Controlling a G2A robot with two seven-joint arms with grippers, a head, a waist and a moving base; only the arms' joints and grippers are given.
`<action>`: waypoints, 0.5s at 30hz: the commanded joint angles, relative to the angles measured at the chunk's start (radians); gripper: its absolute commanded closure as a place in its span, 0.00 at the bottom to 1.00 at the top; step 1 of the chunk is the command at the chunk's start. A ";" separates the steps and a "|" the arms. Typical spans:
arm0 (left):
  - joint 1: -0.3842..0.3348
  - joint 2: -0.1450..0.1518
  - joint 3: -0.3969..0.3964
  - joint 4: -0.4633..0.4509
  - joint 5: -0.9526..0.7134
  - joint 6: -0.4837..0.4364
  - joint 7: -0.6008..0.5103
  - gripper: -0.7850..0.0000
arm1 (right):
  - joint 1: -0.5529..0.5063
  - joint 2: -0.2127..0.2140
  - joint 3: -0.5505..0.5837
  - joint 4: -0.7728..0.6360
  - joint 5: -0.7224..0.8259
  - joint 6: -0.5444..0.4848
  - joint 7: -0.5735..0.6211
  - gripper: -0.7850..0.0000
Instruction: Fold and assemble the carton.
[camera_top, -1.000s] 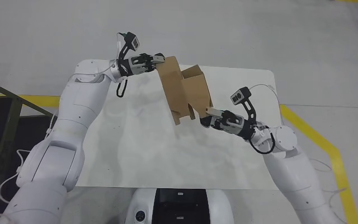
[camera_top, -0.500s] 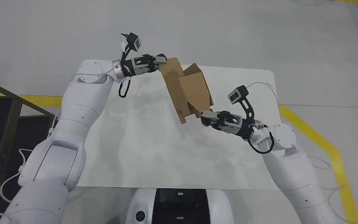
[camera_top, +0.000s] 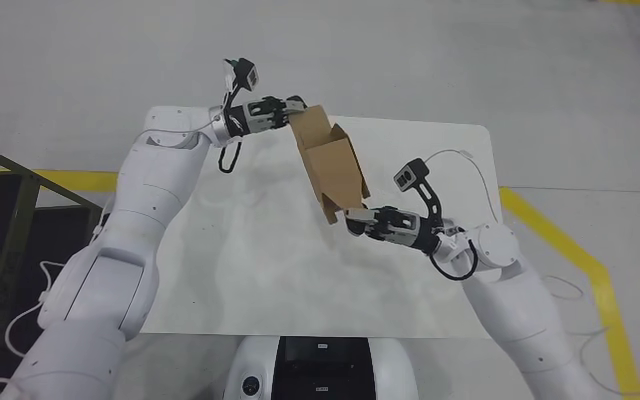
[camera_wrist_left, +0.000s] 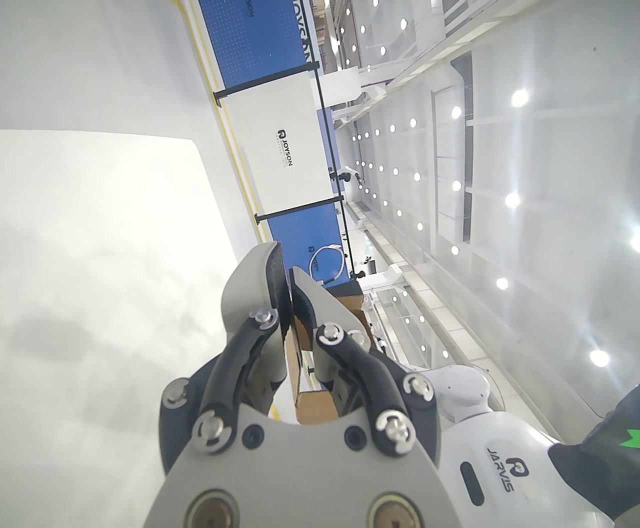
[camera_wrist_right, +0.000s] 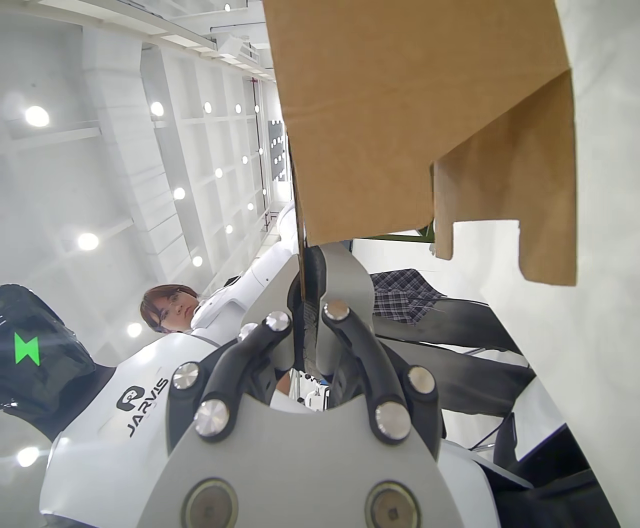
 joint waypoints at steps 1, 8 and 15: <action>-0.001 -0.002 0.001 0.003 0.000 0.000 -0.002 1.00 | -0.002 0.000 -0.002 -0.001 -0.006 0.000 -0.004 1.00; -0.006 -0.002 -0.012 0.022 -0.005 -0.002 -0.015 0.29 | -0.010 0.001 0.006 -0.008 -0.016 -0.008 -0.018 1.00; -0.009 0.009 -0.044 0.044 -0.012 0.003 -0.042 0.00 | -0.014 0.006 0.026 -0.012 -0.016 -0.011 -0.006 1.00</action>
